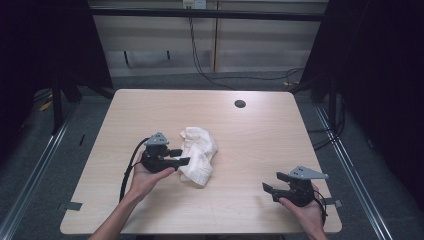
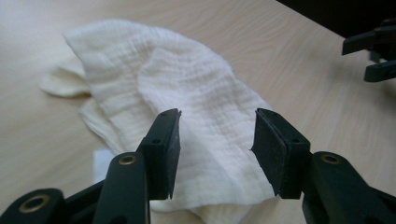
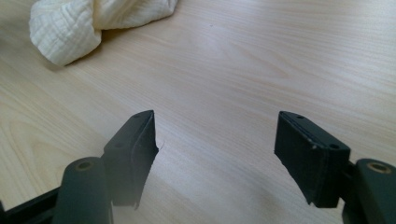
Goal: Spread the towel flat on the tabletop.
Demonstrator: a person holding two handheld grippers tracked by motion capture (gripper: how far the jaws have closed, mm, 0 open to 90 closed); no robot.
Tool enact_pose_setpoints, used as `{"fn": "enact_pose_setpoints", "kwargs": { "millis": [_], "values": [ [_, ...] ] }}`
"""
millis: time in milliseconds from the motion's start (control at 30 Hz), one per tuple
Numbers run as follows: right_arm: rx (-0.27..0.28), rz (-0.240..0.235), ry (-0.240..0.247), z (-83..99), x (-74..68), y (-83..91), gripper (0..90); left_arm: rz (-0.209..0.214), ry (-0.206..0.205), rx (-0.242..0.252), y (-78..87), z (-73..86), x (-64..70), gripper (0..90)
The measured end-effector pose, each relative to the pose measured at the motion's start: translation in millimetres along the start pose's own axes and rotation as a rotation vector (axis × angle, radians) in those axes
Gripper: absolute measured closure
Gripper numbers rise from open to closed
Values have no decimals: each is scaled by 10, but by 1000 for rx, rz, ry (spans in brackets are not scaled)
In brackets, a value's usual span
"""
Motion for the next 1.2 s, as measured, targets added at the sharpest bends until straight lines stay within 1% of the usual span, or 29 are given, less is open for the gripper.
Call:
{"fn": "enact_pose_setpoints", "kwargs": {
  "millis": [33, 67, 100, 167, 200, 233, 267, 300, 333, 367, 433, 467, 500, 533, 567, 600, 633, 667, 700, 733, 767, 833, 867, 1000, 1033, 1067, 1100, 1167, 1200],
  "values": [
    [-1, -3, 1, -1, -10, 4, 291, -21, -6, -12, -22, 28, -21, 511],
    [0, -7, 2, -2, -16, 7, 290, -29, -16, -29, -51, 63, -30, 515],
    [-2, -10, 3, 0, -24, 9, 290, -16, -15, -40, -79, 96, -32, 515],
    [-12, -14, -4, 9, -30, -5, 291, -35, -23, -65, -134, 144, -57, 516],
    [-16, -20, -1, 6, -37, -24, 290, -33, -32, -79, -160, 159, -71, 535],
    [-16, -20, -1, 6, -37, -24, 290, -31, -27, -82, -189, 171, -84, 535],
    [-19, -26, 0, 3, -43, -45, 289, 2, -51, -105, -236, 217, -79, 632],
    [-19, -26, 0, 3, -43, -45, 289, 2, -51, -105, -236, 217, -79, 651],
    [-22, -27, 5, 4, -45, -55, 288, -8, -61, -117, -267, 242, -72, 651],
    [-27, -25, 7, 8, -51, -65, 288, -5, -59, -119, -292, 254, -59, 659],
    [-27, -16, 10, 6, -48, -69, 290, 12, -85, -149, -350, 297, -18, 669],
    [-20, -7, 14, -8, -44, -78, 295, 1, -96, -166, -381, 319, -10, 691],
    [-20, -7, 14, -8, -44, -78, 295, 9, -96, -173, -412, 337, 9, 691],
    [-20, -10, 17, -13, -45, -87, 295, 3, -107, -169, -432, 342, 25, 715],
    [-25, -7, 26, -13, -50, -101, 295, 5, -110, -170, -437, 342, 33, 774],
    [-25, -7, 26, -13, -50, -101, 295, 11, -114, -171, -440, 344, 50, 774],
    [-30, -6, 26, -8, -56, -102, 295, 7, -120, -171, -442, 348, 59, 797],
    [-33, -11, 27, -6, -66, -107, 295, 29, -108, -166, -453, 353, 93, 822],
    [-33, -11, 27, -6, -66, -107, 295, 29, -108, -166, -453, 353, 93, 827],
    [-34, -11, 28, -4, -69, -109, 295, 36, -107, -162, -461, 356, 115, 827],
    [-39, -13, 36, 1, -69, -111, 295, 44, -117, -170, -467, 361, 159, 830],
    [-40, -12, 39, 2, -71, -111, 295, 51, -119, -170, -471, 362, 183, 830],
    [-44, -22, 36, 5, -78, -113, 298, 65, -115, -169, -479, 368, 223, 829],
    [-47, -20, 40, 8, -83, -118, 300, 67, -121, -175, -484, 374, 262, 827],
    [-52, -23, 43, 12, -89, -119, 300, 76, -119, -175, -487, 376, 291, 826],
    [-54, -26, 41, 14, -96, -120, 300, 88, -131, -182, -485, 388, 344, 825],
    [-54, -26, 41, 14, -96, -120, 300, 88, -131, -182, -485, 388, 344, 822],
    [-58, -27, 49, 20, -103, -123, 300, 102, -135, -190, -483, 399, 404, 811],
    [-61, -25, 55, 22, -102, -124, 300, 112, -135, -193, -488, 406, 462, 796]
  ]
}}
Point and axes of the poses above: each handheld gripper's, and its own axes: y roughly backward along the jaws, z roughly out of its underside, x roughly to its right, the point moved 8 cm from there along -y, roughly forward along the jaws, and after that the axes turned 5 degrees about -y, right-handed, at the moved point
